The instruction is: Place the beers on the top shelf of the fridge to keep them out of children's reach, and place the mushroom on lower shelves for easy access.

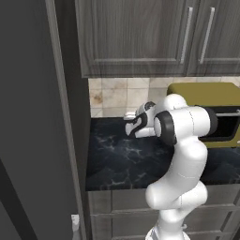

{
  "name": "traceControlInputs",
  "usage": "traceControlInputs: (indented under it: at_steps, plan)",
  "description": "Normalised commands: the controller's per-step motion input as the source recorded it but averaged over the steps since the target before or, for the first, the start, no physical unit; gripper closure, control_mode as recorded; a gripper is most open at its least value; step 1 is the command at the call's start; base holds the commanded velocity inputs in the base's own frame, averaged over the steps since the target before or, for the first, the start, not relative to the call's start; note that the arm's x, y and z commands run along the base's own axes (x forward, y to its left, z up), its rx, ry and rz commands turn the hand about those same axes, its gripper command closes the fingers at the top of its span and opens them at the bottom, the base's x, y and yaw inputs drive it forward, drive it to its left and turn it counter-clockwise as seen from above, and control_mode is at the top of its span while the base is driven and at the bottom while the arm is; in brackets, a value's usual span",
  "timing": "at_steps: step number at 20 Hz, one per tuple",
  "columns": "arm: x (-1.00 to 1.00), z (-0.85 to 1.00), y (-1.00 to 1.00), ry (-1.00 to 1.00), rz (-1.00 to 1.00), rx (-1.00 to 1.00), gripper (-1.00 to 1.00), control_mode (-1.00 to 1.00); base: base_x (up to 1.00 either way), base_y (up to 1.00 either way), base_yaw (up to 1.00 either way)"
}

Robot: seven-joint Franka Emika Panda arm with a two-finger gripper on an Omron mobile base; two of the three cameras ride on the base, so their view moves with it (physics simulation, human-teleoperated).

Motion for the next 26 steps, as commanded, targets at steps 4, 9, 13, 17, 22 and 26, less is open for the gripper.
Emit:
traceControlInputs:
  at_steps: [4,9,13,17,22,26]
  plan:
    - [0.24,-0.1,0.0,0.0,0.0,0.0,-1.0,-1.0,0.0,0.0,0.0]
    - [0.23,-0.11,0.0,0.0,0.0,0.0,-1.0,-1.0,0.0,0.0,0.0]
    - [0.19,-0.1,0.0,0.0,0.0,0.0,-1.0,-1.0,0.0,0.0,0.0]
    - [0.17,-0.07,0.0,0.0,0.0,0.0,1.0,-1.0,0.0,0.0,0.0]
    - [0.12,-0.03,0.0,0.0,0.0,0.0,1.0,-1.0,0.0,0.0,0.0]
    - [0.01,0.0,0.0,0.0,0.0,0.0,1.0,-1.0,0.0,0.0,0.0]
